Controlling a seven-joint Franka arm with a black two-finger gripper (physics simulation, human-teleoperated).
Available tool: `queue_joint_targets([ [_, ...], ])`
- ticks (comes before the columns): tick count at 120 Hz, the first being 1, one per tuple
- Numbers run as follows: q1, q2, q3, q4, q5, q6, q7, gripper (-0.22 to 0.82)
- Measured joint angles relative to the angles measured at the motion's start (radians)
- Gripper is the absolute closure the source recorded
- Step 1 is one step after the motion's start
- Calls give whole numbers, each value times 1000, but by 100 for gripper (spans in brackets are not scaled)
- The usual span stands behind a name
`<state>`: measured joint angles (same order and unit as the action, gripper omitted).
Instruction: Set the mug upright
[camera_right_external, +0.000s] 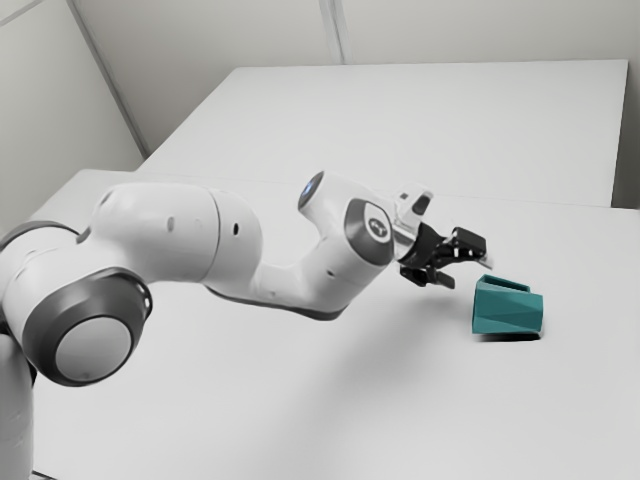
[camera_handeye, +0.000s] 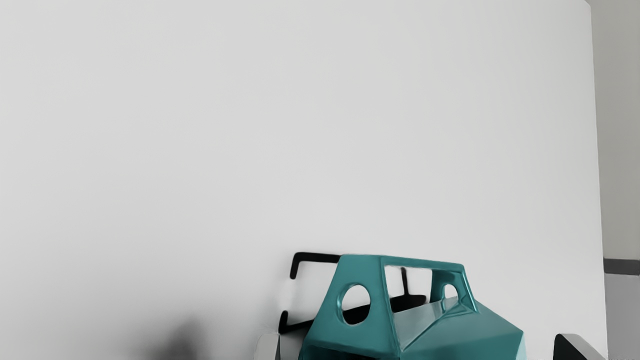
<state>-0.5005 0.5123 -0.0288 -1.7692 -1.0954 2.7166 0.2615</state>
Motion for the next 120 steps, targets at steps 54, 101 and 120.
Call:
queue_joint_targets([
  [54, -62, 18, -24, 3, -42, 15, 2, 2],
  [101, -66, 26, -45, 34, -34, 50, 9, 34],
  [120, -66, 26, -45, 67, -21, 61, 19, 49],
])
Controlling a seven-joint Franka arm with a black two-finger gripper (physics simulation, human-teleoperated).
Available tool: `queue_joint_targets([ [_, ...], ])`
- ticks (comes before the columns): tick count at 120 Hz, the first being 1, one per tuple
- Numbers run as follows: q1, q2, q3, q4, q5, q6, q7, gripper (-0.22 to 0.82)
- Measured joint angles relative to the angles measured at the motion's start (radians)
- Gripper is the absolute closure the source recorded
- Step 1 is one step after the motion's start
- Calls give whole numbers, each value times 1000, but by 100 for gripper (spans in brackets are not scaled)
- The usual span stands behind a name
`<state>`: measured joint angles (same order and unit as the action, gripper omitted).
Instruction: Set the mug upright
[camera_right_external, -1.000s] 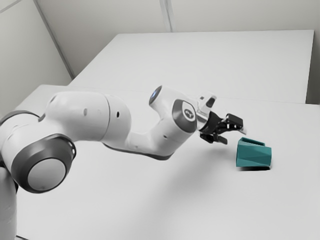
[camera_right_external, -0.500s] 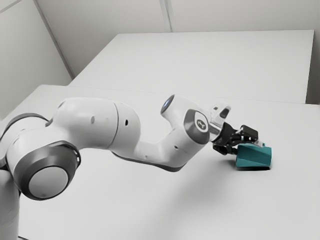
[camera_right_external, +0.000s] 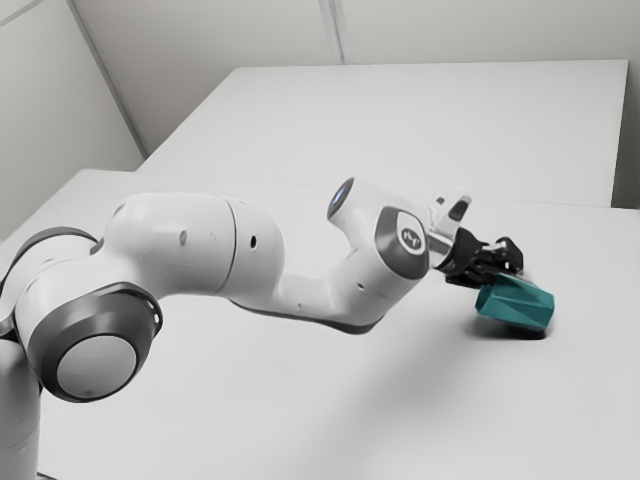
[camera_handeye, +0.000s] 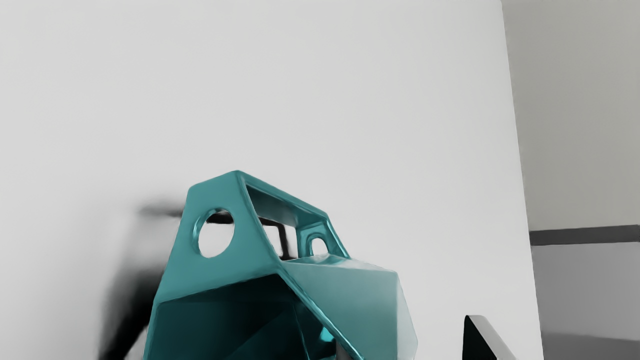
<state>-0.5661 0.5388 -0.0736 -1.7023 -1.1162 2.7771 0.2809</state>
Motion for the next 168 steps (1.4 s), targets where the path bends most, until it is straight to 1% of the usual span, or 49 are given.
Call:
queue_joint_targets([
  [16, 0, 2, 0, 12, 13, 4, 7, 63],
  [31, 0, 3, 4, 17, 24, 6, 11, 71],
  [44, 0, 10, 7, 38, 54, 7, 14, 75],
  [66, 0, 6, 12, 42, 72, 6, 16, 78],
  [77, 0, -16, 33, 41, 108, -7, 16, 78],
  [91, 2, -72, 85, 31, 178, -70, 14, 79],
  [107, 11, -149, 141, -4, 330, -193, -1, 79],
  [125, 21, -292, 142, -137, 569, -323, -56, 79],
  [139, 30, -387, 141, -253, 693, -409, -105, 79],
  [168, 135, -470, 142, -315, 868, -620, -212, 79],
])
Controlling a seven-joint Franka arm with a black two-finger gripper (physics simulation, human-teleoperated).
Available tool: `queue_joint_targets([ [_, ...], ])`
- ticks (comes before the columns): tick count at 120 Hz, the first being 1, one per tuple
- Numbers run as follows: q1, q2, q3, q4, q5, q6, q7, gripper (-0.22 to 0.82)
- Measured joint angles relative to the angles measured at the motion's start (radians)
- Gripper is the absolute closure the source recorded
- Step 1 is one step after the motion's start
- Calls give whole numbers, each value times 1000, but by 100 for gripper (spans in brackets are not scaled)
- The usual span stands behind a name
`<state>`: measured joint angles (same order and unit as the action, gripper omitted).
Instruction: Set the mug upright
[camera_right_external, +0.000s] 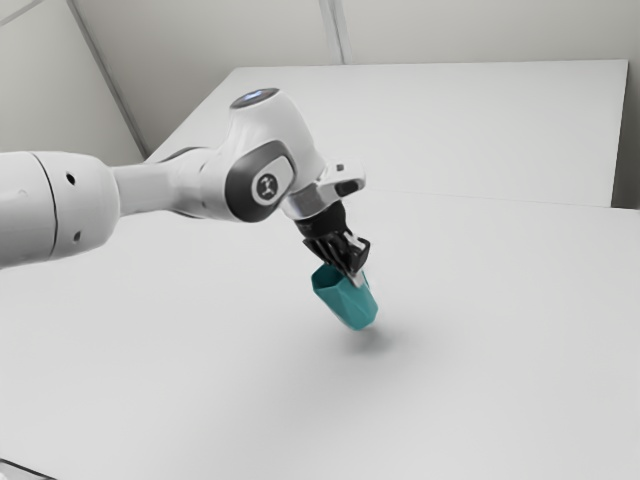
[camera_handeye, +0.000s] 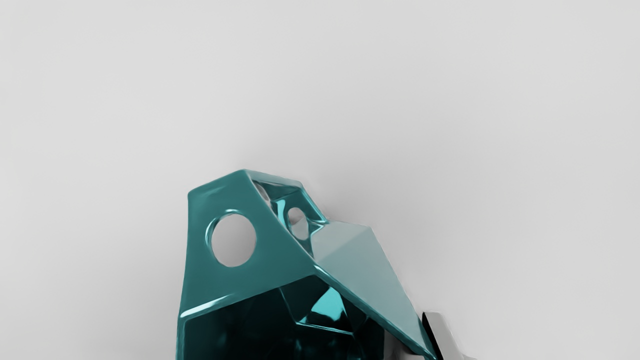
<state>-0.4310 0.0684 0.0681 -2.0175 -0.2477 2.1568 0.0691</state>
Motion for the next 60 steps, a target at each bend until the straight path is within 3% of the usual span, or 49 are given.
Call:
queue_joint_targets([
  [28, 89, -33, -2, -25, 109, -123, -87, 79],
  [60, 217, -58, -26, -65, 241, -155, -150, 79],
])
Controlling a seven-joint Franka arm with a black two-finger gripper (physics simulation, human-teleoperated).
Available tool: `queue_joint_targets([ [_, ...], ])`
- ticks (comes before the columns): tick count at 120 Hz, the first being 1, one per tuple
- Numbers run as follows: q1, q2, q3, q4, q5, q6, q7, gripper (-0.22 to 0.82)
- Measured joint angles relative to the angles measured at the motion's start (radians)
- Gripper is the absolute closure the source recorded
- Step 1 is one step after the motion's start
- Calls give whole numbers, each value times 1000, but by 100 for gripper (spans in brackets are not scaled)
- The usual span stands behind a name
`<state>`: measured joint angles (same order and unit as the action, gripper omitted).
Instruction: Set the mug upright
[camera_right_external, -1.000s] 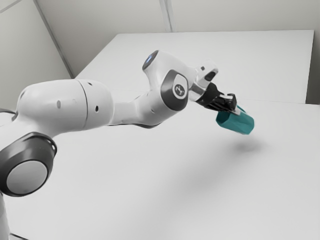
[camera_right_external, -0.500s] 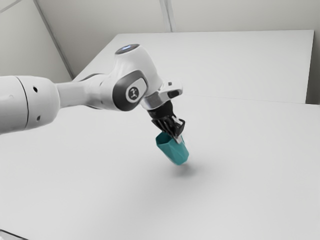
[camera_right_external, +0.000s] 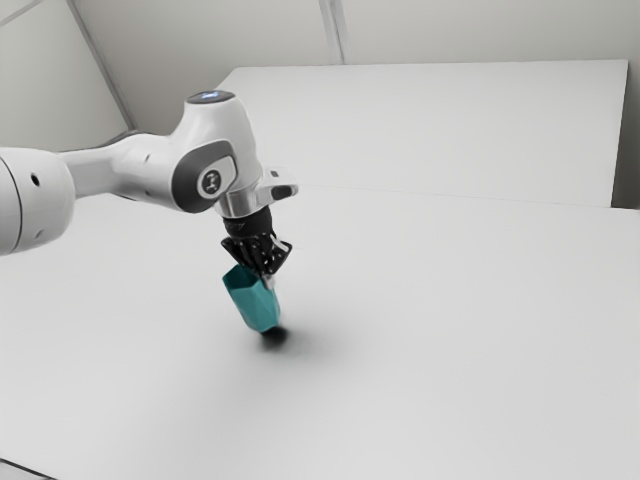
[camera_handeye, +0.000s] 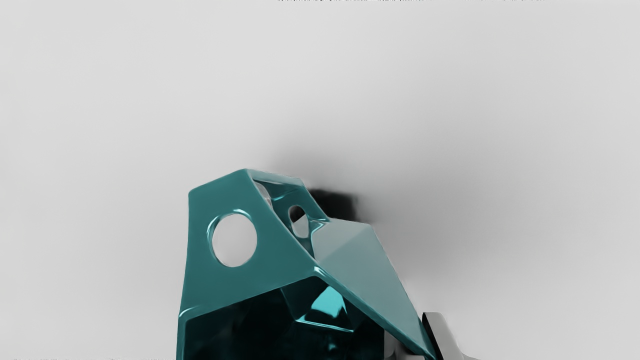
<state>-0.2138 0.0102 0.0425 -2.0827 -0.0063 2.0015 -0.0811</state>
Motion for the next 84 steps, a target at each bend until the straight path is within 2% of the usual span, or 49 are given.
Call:
queue_joint_targets([
  [25, 59, 41, -1, -2, 126, 51, -34, 79],
  [49, -4, 86, 4, 5, 172, 94, -59, 79],
  [84, 3, 95, 4, 2, 181, 115, -87, 79],
])
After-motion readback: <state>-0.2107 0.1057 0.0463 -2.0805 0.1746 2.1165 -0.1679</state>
